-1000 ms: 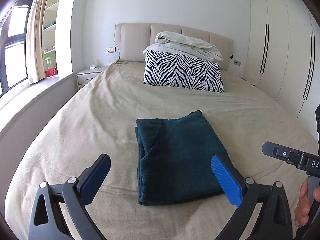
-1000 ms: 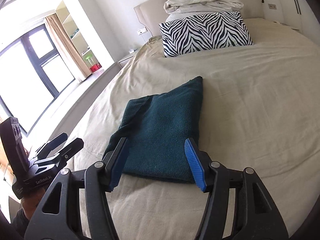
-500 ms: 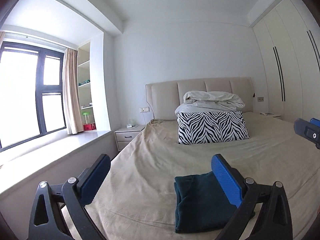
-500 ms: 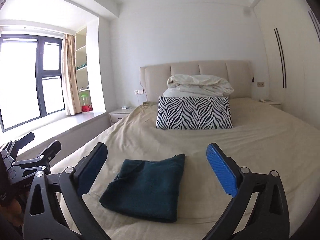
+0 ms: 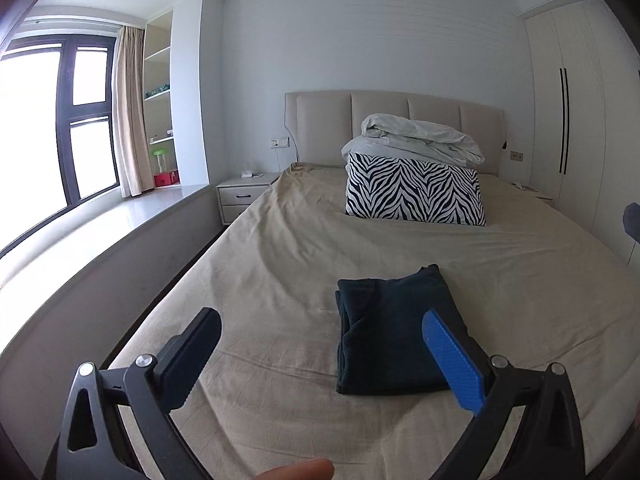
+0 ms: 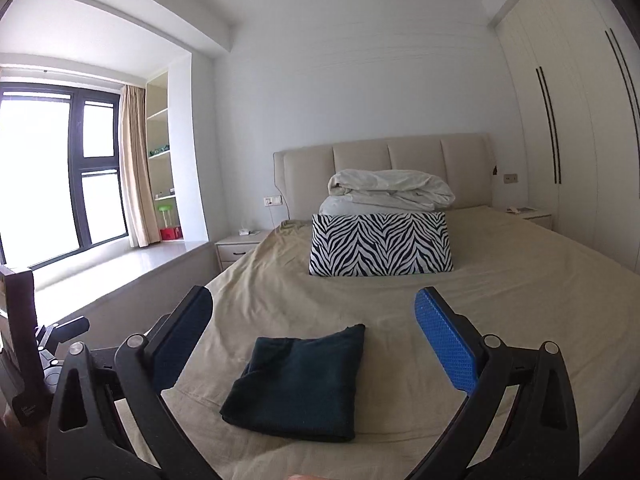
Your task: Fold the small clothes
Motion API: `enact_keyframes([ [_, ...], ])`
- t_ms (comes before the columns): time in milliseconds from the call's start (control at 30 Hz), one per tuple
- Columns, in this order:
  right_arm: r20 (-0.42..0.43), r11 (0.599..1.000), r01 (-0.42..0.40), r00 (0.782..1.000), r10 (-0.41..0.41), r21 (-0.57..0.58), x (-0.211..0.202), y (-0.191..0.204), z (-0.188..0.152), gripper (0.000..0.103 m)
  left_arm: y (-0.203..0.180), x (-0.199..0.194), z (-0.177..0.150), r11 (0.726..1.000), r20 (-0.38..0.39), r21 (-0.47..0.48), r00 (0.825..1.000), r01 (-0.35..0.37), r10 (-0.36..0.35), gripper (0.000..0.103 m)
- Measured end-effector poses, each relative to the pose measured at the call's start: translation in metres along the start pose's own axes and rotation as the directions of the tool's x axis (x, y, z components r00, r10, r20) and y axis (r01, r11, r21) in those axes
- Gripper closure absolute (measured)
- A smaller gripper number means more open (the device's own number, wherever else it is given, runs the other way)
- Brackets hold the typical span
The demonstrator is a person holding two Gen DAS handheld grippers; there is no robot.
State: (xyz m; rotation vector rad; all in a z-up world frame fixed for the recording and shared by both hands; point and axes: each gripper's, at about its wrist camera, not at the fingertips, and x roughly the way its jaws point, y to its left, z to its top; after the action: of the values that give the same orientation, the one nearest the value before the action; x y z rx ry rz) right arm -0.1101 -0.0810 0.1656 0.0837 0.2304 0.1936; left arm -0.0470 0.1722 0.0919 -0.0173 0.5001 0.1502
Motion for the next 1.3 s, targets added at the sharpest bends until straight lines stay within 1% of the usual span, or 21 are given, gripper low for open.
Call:
enact_keyframes([
  [67,-0.104,0.999,0.037,0.994,-0.036,-0.001,0.016,0.0,-0.02,0.0,-0.001,0.016,-0.015,1.0,-0.073,-0.003,0.997,0.018,-0.018,0.0],
  [133,-0.201,0.996,0.087,0.976,-0.088,-0.013,0.031,-0.001,-0.043,0.0,-0.002,0.029,-0.028,1.0,-0.13,0.011,0.992,0.005,-0.004,0.0],
  [167,-0.247,0.995,0.1,0.964,-0.101,-0.017,0.039,-0.001,-0.055,0.0,-0.002,0.035,-0.035,1.0,-0.162,0.02,0.987,-0.003,0.006,0.0],
  [200,-0.299,0.993,0.117,0.947,-0.118,-0.021,0.047,-0.002,-0.067,0.0,-0.001,0.04,-0.04,1.0,-0.187,0.021,0.982,-0.002,0.006,0.0],
  [267,-0.399,0.988,0.153,0.906,-0.144,-0.009,0.062,-0.006,-0.088,0.0,0.002,0.046,-0.049,1.0,-0.211,0.002,0.977,0.004,-0.004,0.0],
  [300,-0.434,0.987,0.158,0.89,-0.138,0.011,0.065,-0.009,-0.095,0.0,0.002,0.049,-0.052,1.0,-0.22,0.001,0.975,0.0,0.0,0.0],
  [367,-0.477,0.985,0.168,0.87,-0.126,0.045,0.074,-0.016,-0.112,0.0,0.003,0.052,-0.059,1.0,-0.221,-0.001,0.975,-0.008,0.008,0.0],
  [400,-0.486,0.983,0.179,0.864,-0.133,0.049,0.078,-0.019,-0.116,0.0,0.003,0.054,-0.061,1.0,-0.228,-0.001,0.974,-0.009,0.009,0.0],
  [533,-0.488,0.98,0.199,0.857,-0.165,0.017,0.092,-0.022,-0.125,0.0,0.004,0.061,-0.069,1.0,-0.251,-0.017,0.968,0.008,-0.012,0.0],
  [667,-0.489,0.982,0.187,0.857,-0.162,0.003,0.091,-0.015,-0.124,0.0,0.005,0.065,-0.072,0.999,-0.267,-0.04,0.963,0.033,-0.042,0.0],
  [900,-0.485,0.986,0.163,0.86,-0.161,-0.04,0.089,0.0,-0.124,0.0,0.003,0.064,-0.073,0.997,-0.265,-0.046,0.962,0.058,-0.068,0.0],
  [1133,-0.497,0.985,0.166,0.851,-0.167,-0.045,0.09,0.001,-0.128,0.0,0.0,0.063,-0.073,0.997,-0.265,-0.044,0.961,0.071,-0.08,0.0],
  [1300,-0.497,0.984,0.17,0.851,-0.17,-0.046,0.089,0.001,-0.129,0.0,0.0,0.063,-0.074,0.996,-0.268,-0.046,0.96,0.072,-0.082,0.0],
])
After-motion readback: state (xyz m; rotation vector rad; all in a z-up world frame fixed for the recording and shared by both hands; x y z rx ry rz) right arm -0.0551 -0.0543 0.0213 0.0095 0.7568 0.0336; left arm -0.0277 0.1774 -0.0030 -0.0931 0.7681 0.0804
